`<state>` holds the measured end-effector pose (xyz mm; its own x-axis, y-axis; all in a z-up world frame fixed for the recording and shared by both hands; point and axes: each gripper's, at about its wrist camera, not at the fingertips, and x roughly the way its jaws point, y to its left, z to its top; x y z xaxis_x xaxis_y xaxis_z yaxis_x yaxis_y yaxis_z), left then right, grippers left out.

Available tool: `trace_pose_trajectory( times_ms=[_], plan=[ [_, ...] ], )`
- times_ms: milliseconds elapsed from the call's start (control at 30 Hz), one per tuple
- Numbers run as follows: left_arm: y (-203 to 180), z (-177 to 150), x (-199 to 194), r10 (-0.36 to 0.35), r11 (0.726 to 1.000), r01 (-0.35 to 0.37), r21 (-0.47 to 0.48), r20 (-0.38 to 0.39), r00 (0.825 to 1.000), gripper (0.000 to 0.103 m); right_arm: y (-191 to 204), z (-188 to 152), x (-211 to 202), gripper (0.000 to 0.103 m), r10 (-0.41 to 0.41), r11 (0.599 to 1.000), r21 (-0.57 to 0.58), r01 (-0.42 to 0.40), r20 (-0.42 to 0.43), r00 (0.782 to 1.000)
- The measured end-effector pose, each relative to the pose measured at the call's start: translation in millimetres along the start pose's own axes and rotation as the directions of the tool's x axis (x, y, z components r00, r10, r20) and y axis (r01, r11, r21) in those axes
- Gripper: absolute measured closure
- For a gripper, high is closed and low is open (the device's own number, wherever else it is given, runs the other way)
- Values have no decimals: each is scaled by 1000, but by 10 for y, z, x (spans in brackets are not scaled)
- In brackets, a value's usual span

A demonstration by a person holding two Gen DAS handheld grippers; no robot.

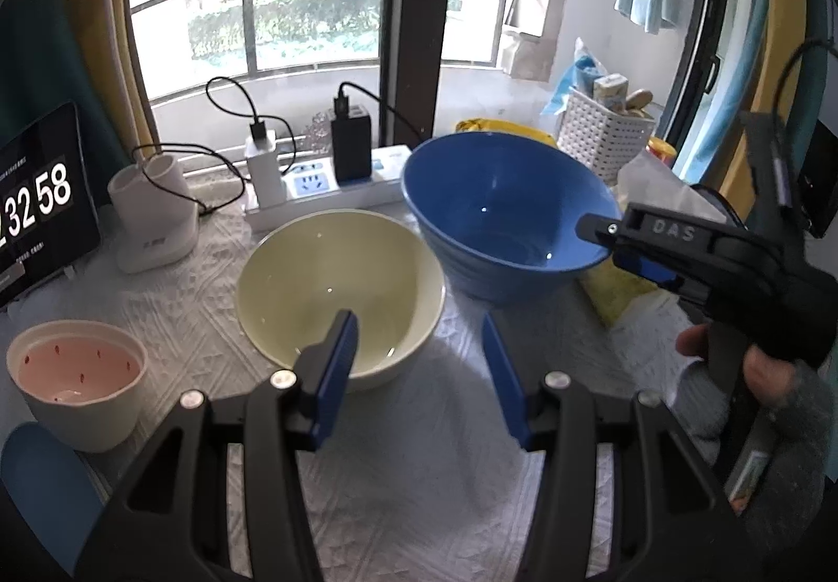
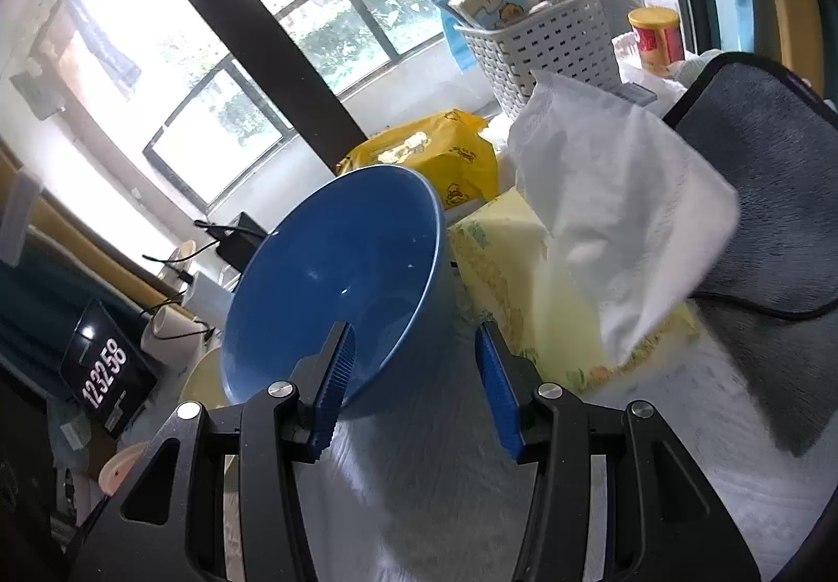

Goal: Organize plates and bowls

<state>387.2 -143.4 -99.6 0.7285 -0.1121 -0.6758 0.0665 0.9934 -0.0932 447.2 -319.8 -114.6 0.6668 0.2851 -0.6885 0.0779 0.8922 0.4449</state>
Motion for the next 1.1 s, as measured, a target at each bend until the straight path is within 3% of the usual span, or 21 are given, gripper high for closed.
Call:
trace_pose_trajectory(
  times_ms=[133,167,200,300,333,600,800,1100],
  plan=[
    [35,10,26,4,1000,-4,-5,1,1000,52,-17,23,144,53,-10,1000,16,11,-11,1000],
    [42,14,31,5,1000,-5,-7,2,1000,52,-18,26,160,59,-13,1000,18,13,-11,1000],
    [48,20,32,5,1000,-5,-9,2,1000,52,-11,29,175,74,-22,1000,14,23,-13,1000],
    [46,30,29,1,1000,-1,-11,7,1000,52,-45,-8,181,92,-55,998,5,55,-17,998],
    [43,30,24,-1,1000,1,-12,9,1000,52,-66,-21,177,94,-54,998,7,55,-25,998],
    [-38,31,-50,-18,1000,18,-13,24,1000,52,-129,-150,-136,96,-49,998,-38,48,-38,998],
    [-114,-19,-100,-26,1000,27,-10,25,999,52,-151,-400,-397,98,-46,994,-103,36,-92,995],
    [-276,-206,-102,-24,998,25,63,-20,1000,52,-195,-665,-727,98,-63,986,-158,43,-121,991]
  ],
)
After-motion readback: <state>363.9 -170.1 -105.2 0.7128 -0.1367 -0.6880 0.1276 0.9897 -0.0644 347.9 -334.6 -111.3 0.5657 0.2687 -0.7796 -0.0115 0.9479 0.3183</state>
